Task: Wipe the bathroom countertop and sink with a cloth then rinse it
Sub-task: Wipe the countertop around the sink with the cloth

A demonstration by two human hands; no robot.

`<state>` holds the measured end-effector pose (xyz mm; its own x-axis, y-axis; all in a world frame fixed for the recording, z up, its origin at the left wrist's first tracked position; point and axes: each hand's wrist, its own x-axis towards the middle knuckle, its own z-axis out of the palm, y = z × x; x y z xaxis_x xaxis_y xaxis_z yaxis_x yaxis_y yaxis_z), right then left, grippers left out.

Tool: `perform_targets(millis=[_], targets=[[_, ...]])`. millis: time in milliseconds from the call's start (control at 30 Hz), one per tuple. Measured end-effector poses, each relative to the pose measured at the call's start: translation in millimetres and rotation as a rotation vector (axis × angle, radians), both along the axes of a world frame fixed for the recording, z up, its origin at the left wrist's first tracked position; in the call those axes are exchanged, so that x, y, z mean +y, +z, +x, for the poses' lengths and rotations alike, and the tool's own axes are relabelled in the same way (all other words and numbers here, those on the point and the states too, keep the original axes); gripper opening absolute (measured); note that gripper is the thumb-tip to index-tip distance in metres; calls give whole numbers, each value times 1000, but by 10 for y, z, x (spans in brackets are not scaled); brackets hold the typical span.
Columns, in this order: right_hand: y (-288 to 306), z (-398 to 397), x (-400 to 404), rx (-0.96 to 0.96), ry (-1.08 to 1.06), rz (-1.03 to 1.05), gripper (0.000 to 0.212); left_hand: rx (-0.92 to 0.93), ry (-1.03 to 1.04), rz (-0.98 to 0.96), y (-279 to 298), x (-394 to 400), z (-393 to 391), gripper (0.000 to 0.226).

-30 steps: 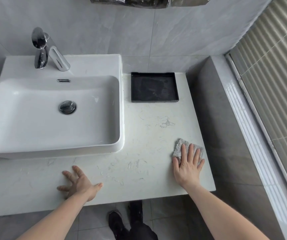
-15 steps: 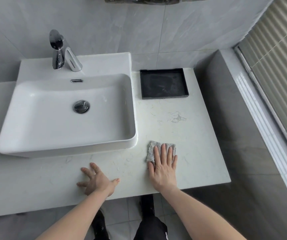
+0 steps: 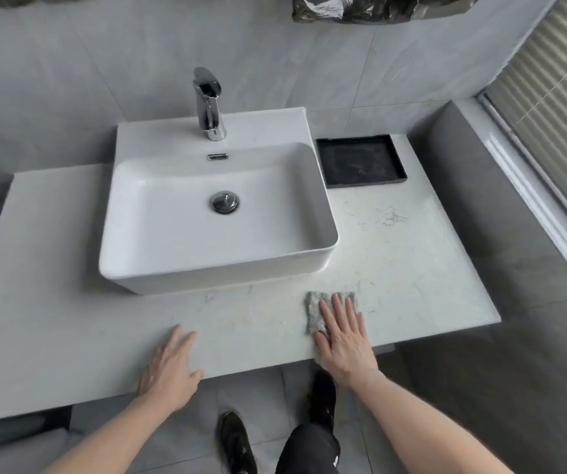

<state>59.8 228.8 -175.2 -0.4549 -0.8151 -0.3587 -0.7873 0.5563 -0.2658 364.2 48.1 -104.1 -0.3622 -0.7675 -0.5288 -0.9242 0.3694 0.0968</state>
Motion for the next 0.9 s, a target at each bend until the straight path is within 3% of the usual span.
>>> perform_targets(millis=[200, 433, 733, 900], targets=[[40, -512, 173, 18, -361, 121, 74, -65, 151, -47, -208, -364, 779, 96], [-59, -452, -171, 11, -547, 137, 76, -62, 154, -64, -411, -361, 783, 97], [65, 950, -659, -106, 60, 24, 71, -122, 119, -88, -352, -437, 669, 107], [12, 784, -576, -86, 268, -21, 70, -127, 136, -59, -284, -437, 616, 108]])
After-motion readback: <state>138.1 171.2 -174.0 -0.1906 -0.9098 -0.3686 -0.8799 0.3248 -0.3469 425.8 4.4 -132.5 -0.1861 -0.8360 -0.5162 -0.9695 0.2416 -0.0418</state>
